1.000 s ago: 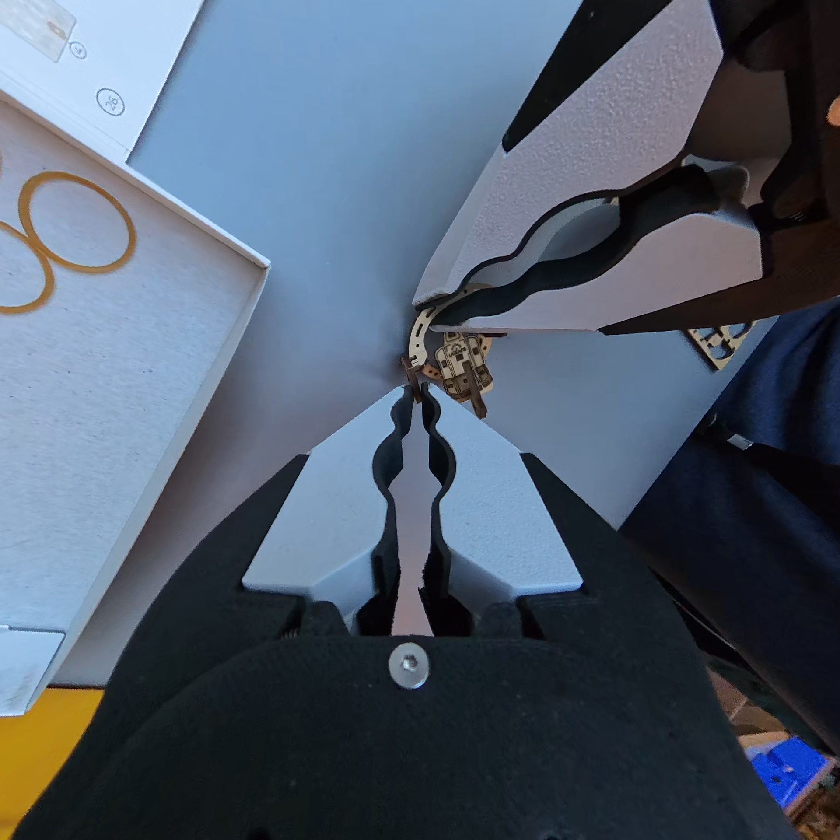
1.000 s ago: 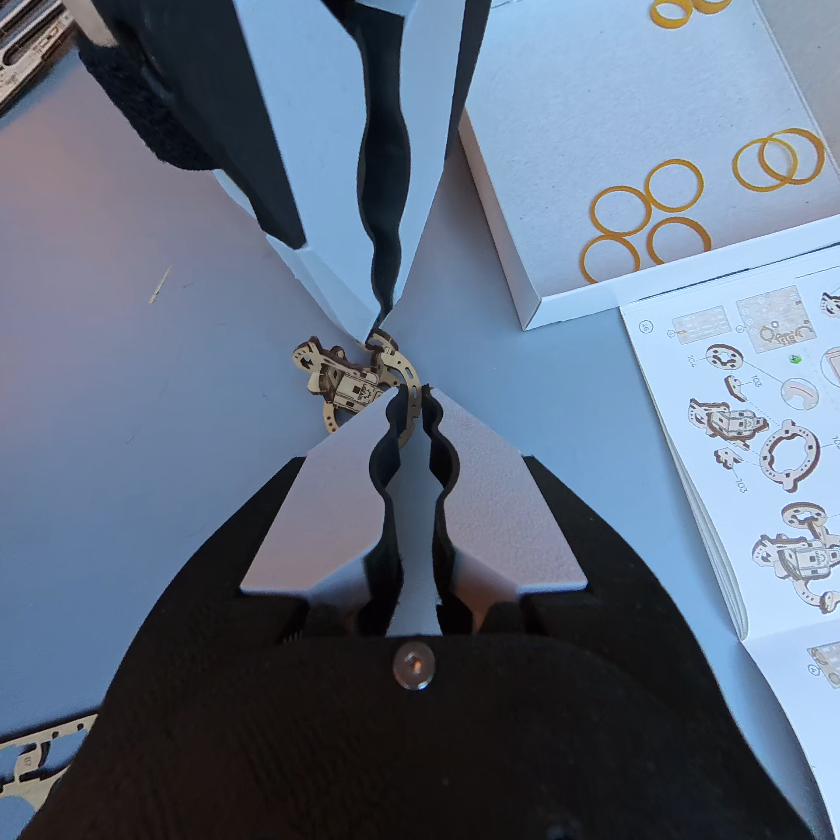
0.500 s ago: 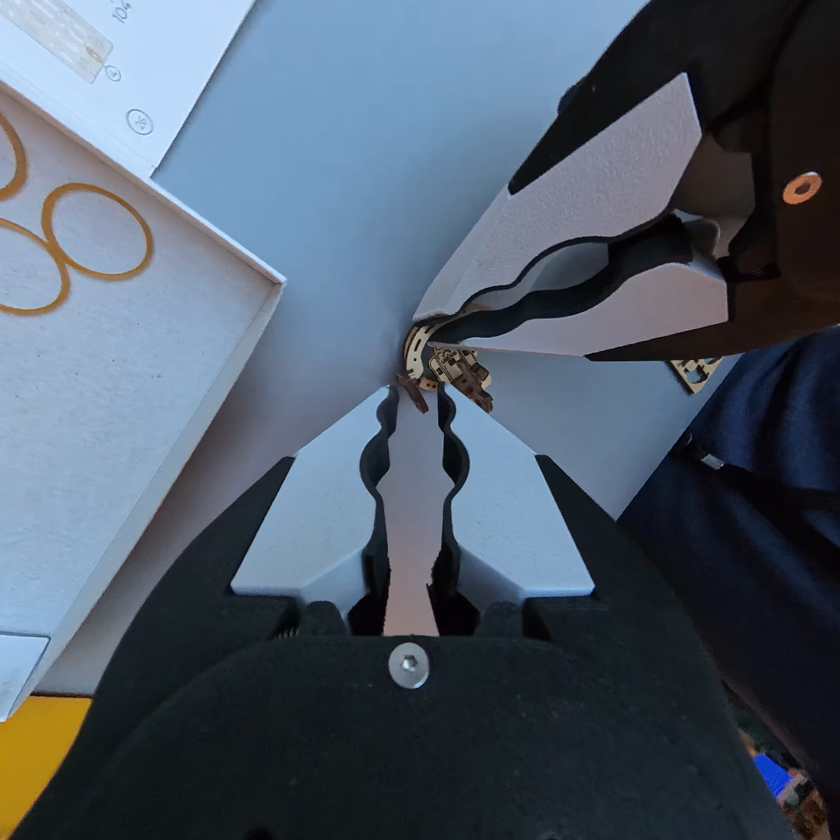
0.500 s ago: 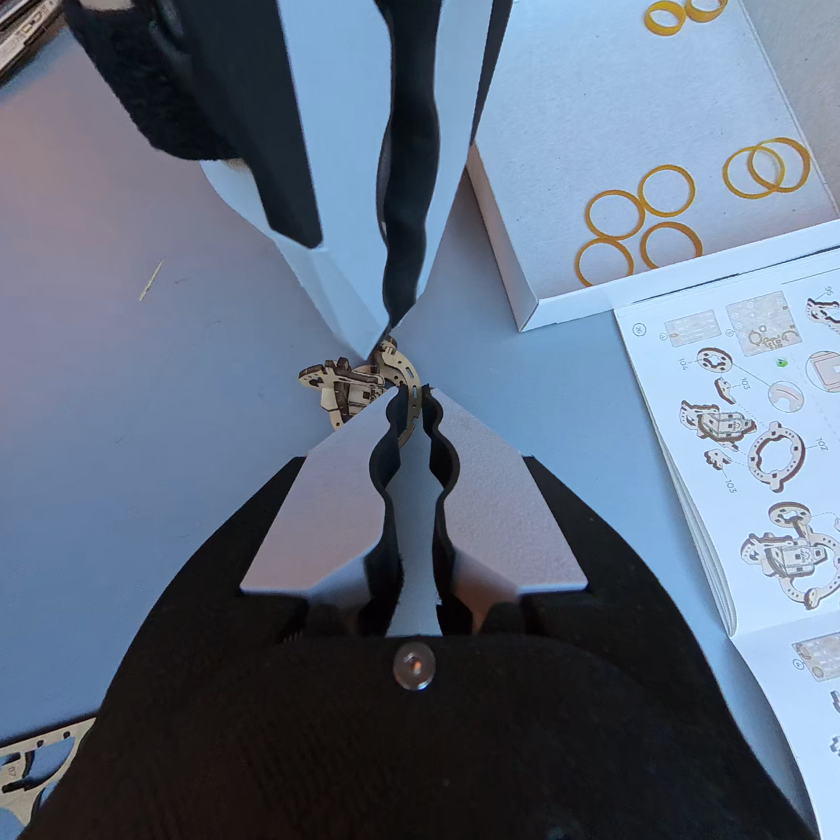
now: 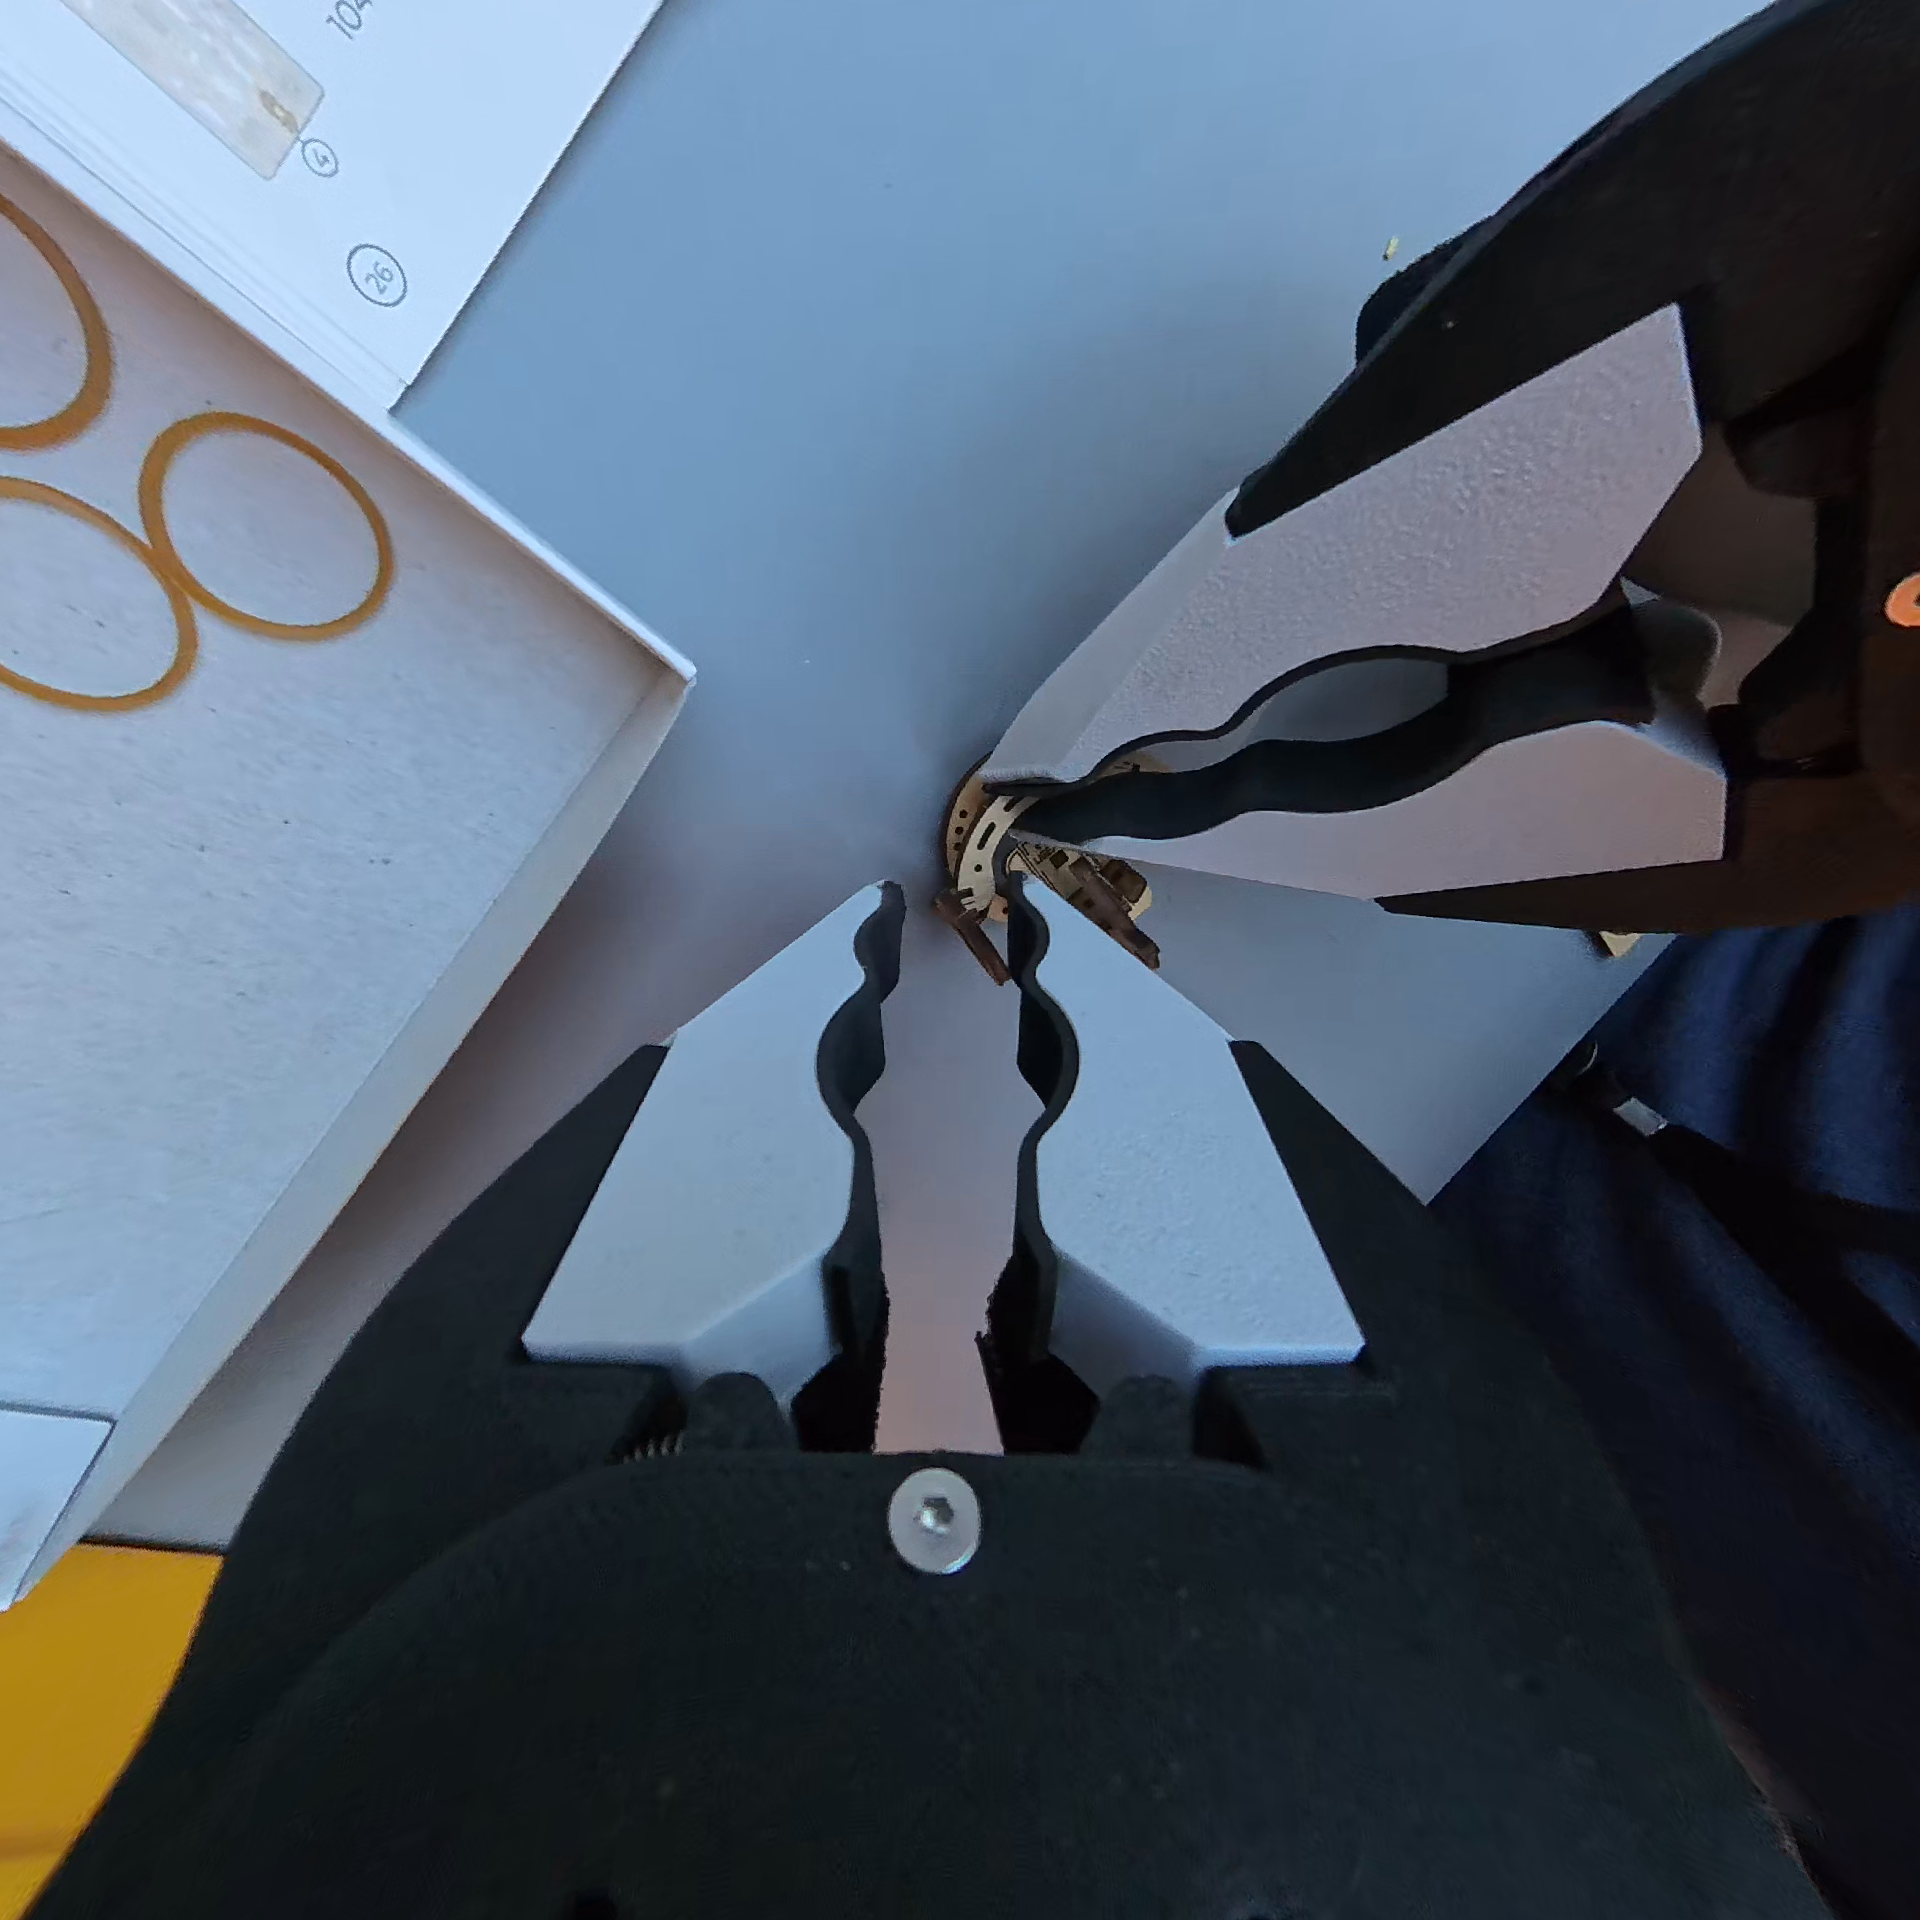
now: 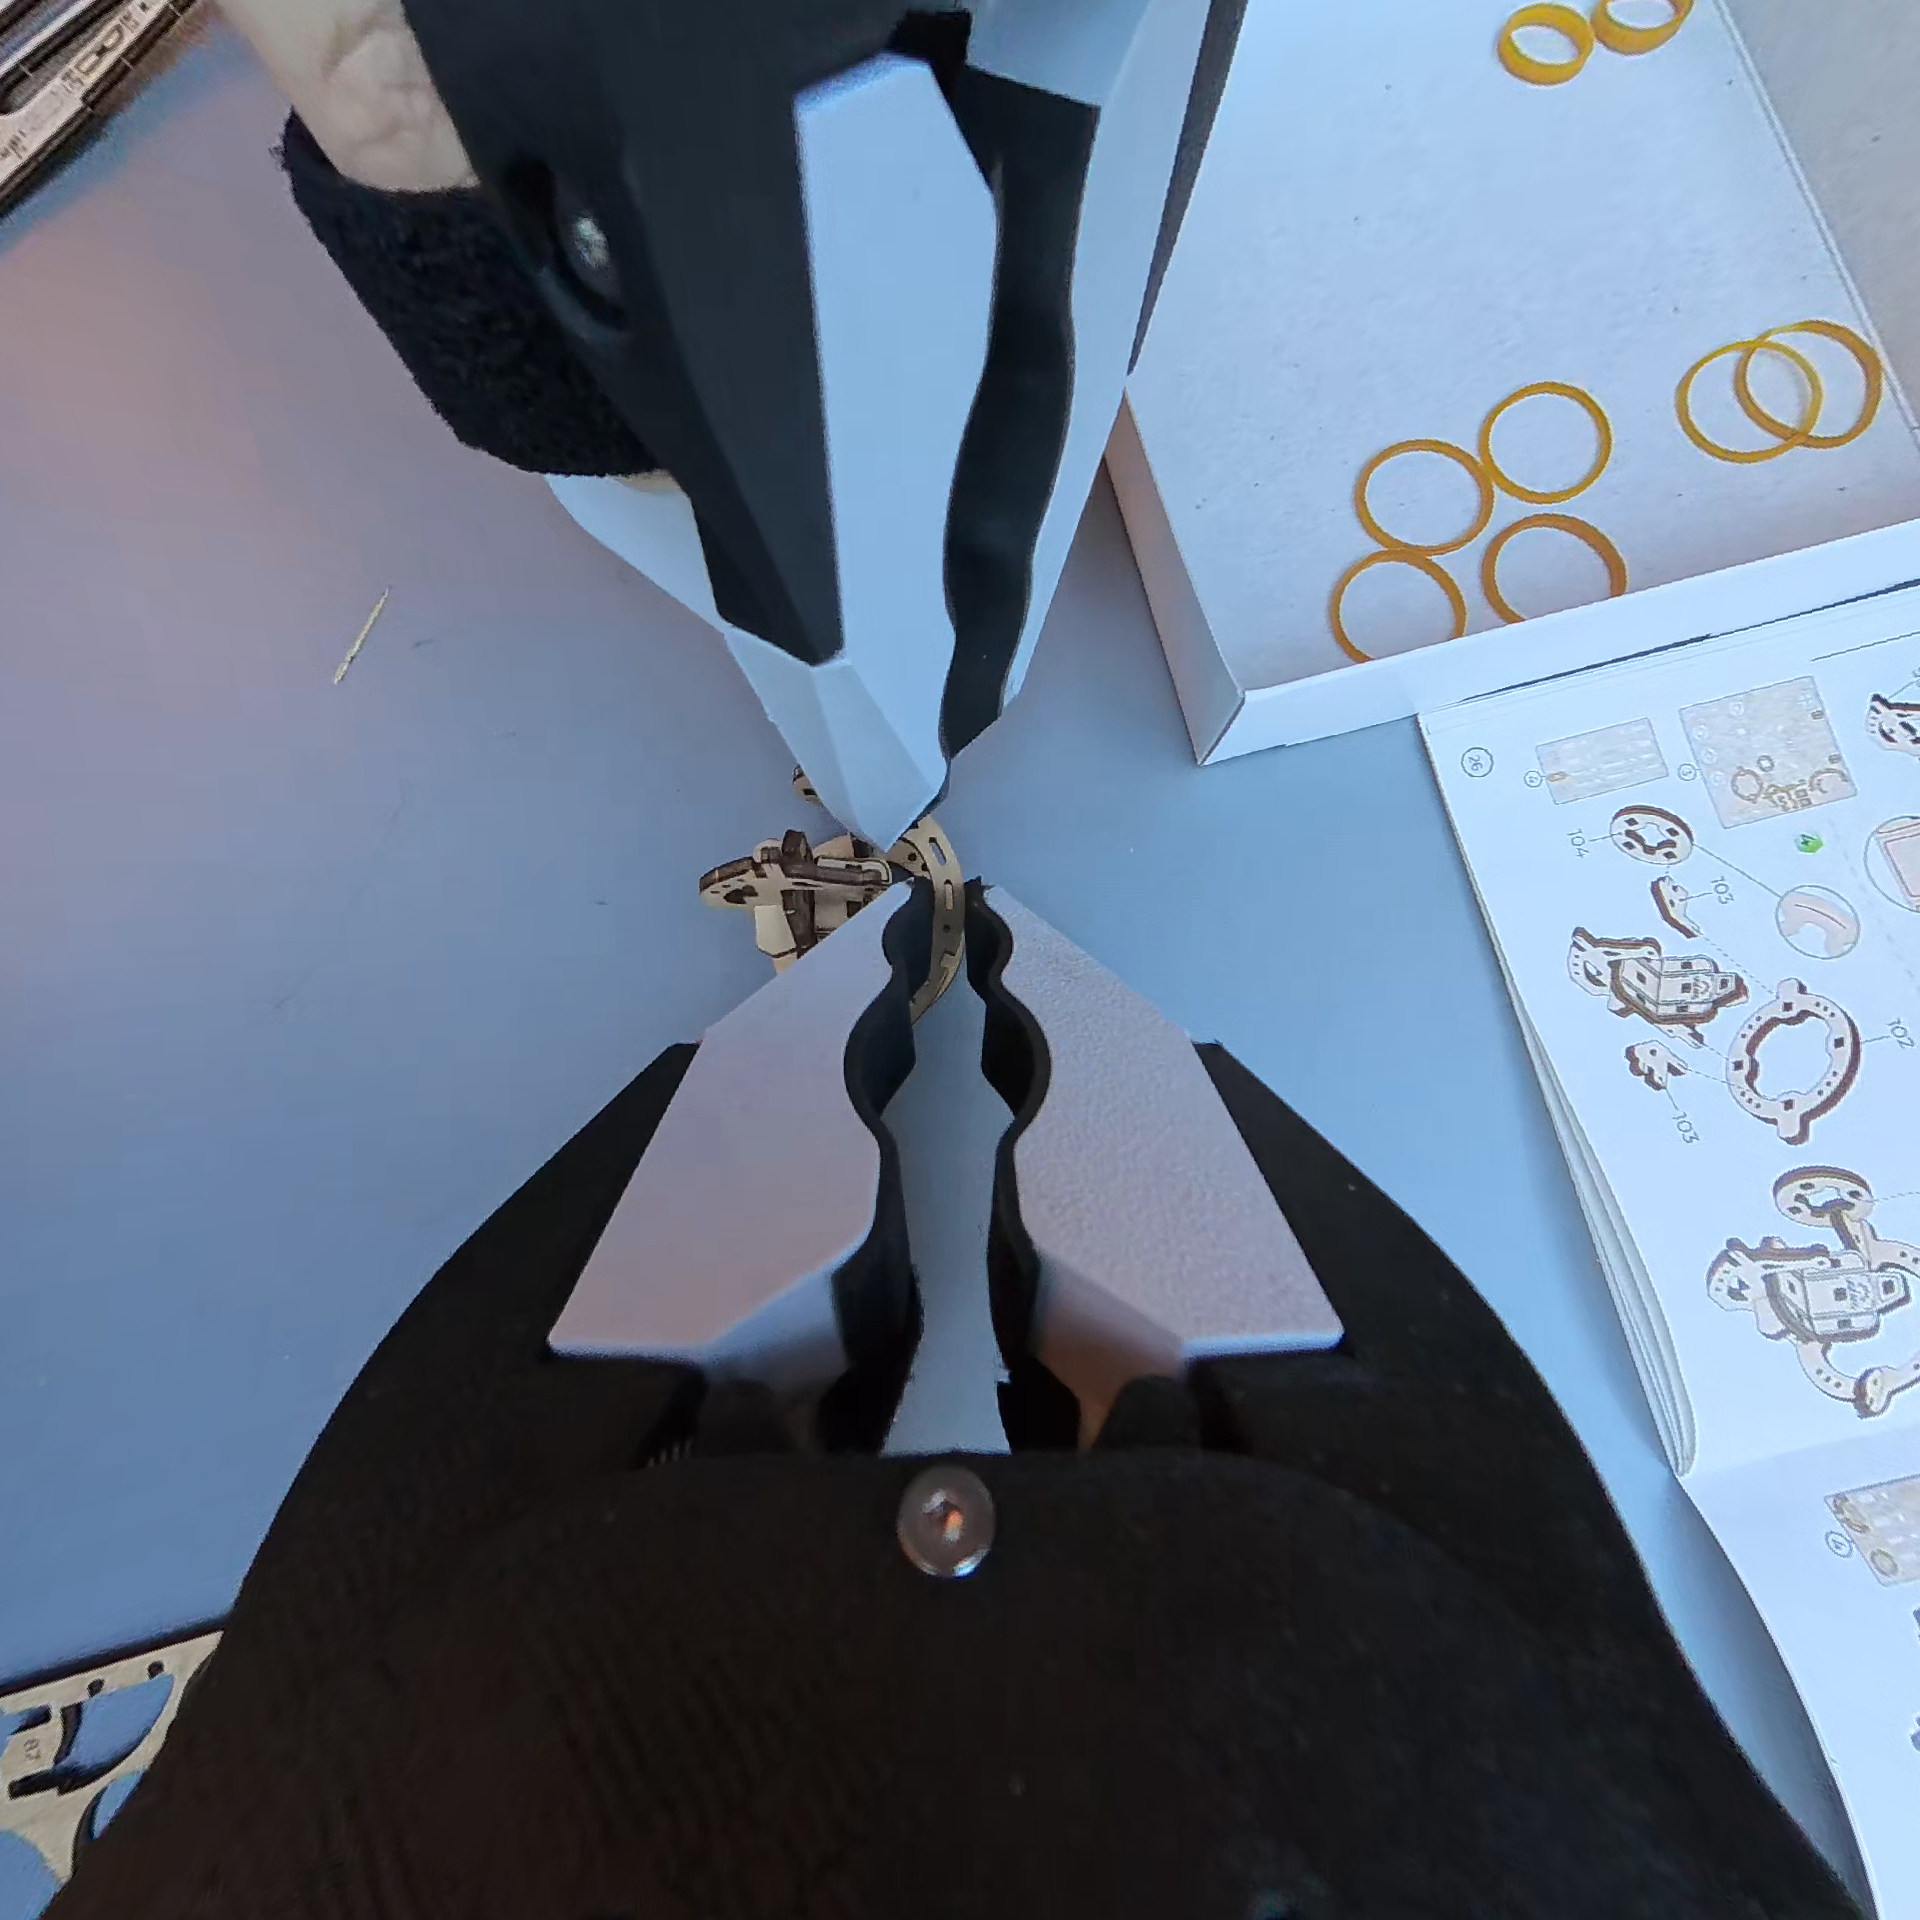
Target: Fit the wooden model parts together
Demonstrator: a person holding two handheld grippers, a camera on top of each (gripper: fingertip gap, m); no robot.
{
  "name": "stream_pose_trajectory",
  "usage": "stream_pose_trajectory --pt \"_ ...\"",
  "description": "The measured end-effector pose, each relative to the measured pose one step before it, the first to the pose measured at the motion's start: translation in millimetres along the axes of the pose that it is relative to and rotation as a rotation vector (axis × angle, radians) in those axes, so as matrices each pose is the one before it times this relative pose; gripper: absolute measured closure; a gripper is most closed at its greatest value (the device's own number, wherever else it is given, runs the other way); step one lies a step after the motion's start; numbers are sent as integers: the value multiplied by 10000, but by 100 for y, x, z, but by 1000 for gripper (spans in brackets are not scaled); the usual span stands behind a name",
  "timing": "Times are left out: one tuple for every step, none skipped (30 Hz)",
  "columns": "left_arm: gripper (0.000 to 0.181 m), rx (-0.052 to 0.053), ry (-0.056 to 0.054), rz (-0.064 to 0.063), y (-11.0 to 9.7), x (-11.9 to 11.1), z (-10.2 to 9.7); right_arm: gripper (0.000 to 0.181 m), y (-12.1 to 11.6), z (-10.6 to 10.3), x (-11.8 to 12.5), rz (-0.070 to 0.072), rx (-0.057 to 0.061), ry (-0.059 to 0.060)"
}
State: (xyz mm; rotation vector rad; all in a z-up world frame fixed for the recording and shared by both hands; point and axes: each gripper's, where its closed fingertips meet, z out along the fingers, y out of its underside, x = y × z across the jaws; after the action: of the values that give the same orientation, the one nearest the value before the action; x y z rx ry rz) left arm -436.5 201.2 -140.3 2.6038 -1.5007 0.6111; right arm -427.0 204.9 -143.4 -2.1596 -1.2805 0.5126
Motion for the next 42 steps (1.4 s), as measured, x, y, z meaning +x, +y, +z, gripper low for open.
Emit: stream_pose_trajectory --pt "162 -49 -23 -77 45 -21 -5 177 -10 -6 -13 -14 6 -10" --pt "159 -86 -16 -71 83 12 25 177 -15 -15 6 -8 4 7" --pt "156 -2 -11 -27 -34 35 16 177 5 0 -7 -9 -8 -6" --pt "156 19 -37 2 -40 29 15 177 0 2 -6 -11 -2 0" --pt "155 -85 -82 -31 89 -25 57 177 -2 -8 -3 -14 -5 1" --pt "151 -60 -66 -39 47 0 63 177 -11 -1 -3 -23 -4 -1" --pt "151 13 29 6 -31 148 32 177 -2 5 10 -34 -6 3" --pt "153 -59 42 -33 68 143 27 177 11 5 13 -21 -3 -2" --pt "152 -97 25 -40 130 86 26 177 -14 9 -26 -29 5 -29" --pt "151 -41 -18 -8 67 2 0 176 8 -3 -24 -33 -8 -41" --pt "150 -22 -32 2 56 -60 -23 177 12 -5 59 -14 -14 6" --pt "150 42 -34 -21 -38 -88 -36 177 -7 7 39 -38 -5 -17" --pt "151 93 49 -28 -99 22 -61 176 -15 15 -34 -64 -7 -69" --pt "152 -35 71 -63 86 46 -34 177 -14 3 3 -39 -12 -46" --pt "153 -59 73 -39 115 47 -13 176 -19 1 15 -74 -25 -40" --pt "156 37 106 -3 -4 129 -9 176 -7 20 -13 -106 -29 -58" --pt "159 -38 88 -34 108 95 11 176 -27 11 40 -52 -7 -24" --pt "159 -100 48 -35 151 28 43 176 -59 24 22 20 19 -43" --pt "166 -106 114 30 177 154 61 177 -32 62 -123 34 0 -121" --pt "168 -96 -74 61 160 -127 59 176 -32 48 -126 27 5 -101" --pt "172 -32 -126 103 88 -194 19 176 -17 38 -19 1 7 -5" --pt "173 -15 -59 90 35 -89 12 176 28 40 -17 -31 -17 12" --pt "174 7 3 48 -14 -8 -8 176 4 14 -15 -20 -4 14" --pt "175 10 17 43 -17 38 -7 176 45 -25 -9 -30 -23 5" --pt "175 -3 -1 76 -13 40 6 176 33 -41 -16 -40 -24 -4" --pt "176 -10 -31 149 -21 0 14 176 36 -55 -7 -47 -25 -4" --pt "176 -14 -72 230 -38 -15 8 176 13 -56 26 -30 -13 12" --pt "177 -20 -146 248 -29 -108 -12 176 14 -32 -37 -27 -9 -29" --pt "177 -38 -100 229 -26 -35 5 176 66 -9 5 -60 -39 4" --pt "177 -25 -71 229 -58 26 31 176 60 -10 30 -31 -29 18" --pt "178 -35 -96 299 -11 -13 24 176 34 -22 3 5 -14 -1" --pt "178 -9 -111 253 0 -44 19 176 8 -23 23 43 6 14" --pt "178 -17 -54 181 24 15 6 176 -34 -27 14 101 30 12" --pt "177 -24 9 76 54 65 -27 176 -28 -7 -29 145 24 -24" --pt "176 -23 75 -52 57 110 -51 176 -56 1 -56 115 33 -23" --pt "174 17 102 -87 -9 95 -58 177 -13 0 30 15 0 48" --pt "173 78 50 -67 -69 -8 -67 177 10 -8 56 -54 -17 80" --pt "173 98 59 -85 -101 -31 -40 177 -38 -6 37 -25 4 52" --pt "171 84 121 -108 -93 40 -41 177 -59 -10 -59 3 17 -27" --pt "170 55 114 -147 -56 20 -14 177 -36 9 -45 5 16 -26" --pt "169 67 111 -189 -103 13 -18 177 -32 3 -25 8 24 -16" --pt "167 34 124 -183 -51 50 7 177 28 21 24 19 -13 7"
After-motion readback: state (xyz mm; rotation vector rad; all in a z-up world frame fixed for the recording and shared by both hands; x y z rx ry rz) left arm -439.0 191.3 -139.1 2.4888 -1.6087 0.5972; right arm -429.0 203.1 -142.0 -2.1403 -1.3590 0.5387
